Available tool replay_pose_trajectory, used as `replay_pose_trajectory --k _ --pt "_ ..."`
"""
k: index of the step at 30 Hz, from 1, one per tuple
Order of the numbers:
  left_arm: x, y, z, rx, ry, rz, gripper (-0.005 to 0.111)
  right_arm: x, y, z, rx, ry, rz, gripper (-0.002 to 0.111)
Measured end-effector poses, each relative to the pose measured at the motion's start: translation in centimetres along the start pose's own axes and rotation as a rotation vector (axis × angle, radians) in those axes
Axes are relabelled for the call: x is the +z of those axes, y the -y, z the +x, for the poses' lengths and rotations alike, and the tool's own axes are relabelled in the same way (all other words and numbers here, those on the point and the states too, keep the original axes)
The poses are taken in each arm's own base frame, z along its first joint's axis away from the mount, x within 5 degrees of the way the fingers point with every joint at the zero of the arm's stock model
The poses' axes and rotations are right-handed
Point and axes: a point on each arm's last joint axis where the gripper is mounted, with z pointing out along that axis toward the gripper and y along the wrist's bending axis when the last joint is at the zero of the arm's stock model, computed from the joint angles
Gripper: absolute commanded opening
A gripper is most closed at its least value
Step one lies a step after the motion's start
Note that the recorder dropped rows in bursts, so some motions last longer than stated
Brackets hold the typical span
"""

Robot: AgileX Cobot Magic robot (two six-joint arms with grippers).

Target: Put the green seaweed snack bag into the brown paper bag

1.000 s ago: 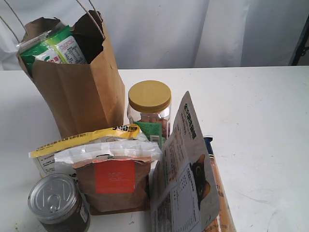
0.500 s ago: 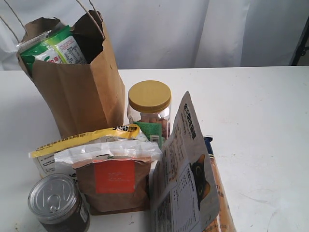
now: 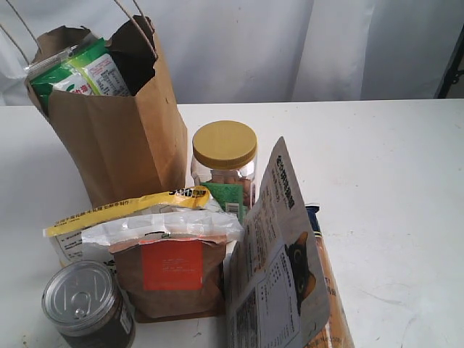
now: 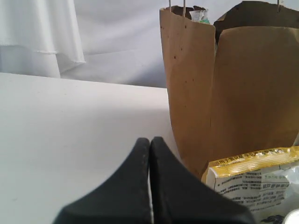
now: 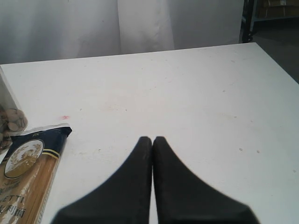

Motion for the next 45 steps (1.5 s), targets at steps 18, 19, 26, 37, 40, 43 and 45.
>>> replay_pose_trajectory --k 18,19,26,37,40,43,45 --pt "0.0 -0.1 1.5 0.022 -0.02 -0.002 0.001 0.0 0.0 0.0 0.0 0.0 0.0 0.0" --pt "0.0 -0.1 1.5 0.024 -0.02 -0.002 0.001 0.0 0.0 0.0 0.0 0.0 0.0 0.0" --pt "0.0 -0.1 1.5 0.024 -0.02 -0.002 0.001 0.0 0.0 0.0 0.0 0.0 0.0 0.0" --pt "0.0 -0.1 1.5 0.028 -0.02 -0.002 0.001 0.0 0.0 0.0 0.0 0.0 0.0 0.0" --pt "0.0 -0.1 1.5 0.028 -0.02 -0.002 0.001 0.0 0.0 0.0 0.0 0.0 0.0 0.0" --pt "0.0 -0.1 1.5 0.028 -0.02 -0.002 0.001 0.0 0.0 0.0 0.0 0.0 0.0 0.0" --pt "0.0 -0.1 1.5 0.028 -0.02 -0.002 0.001 0.0 0.0 0.0 0.0 0.0 0.0 0.0"
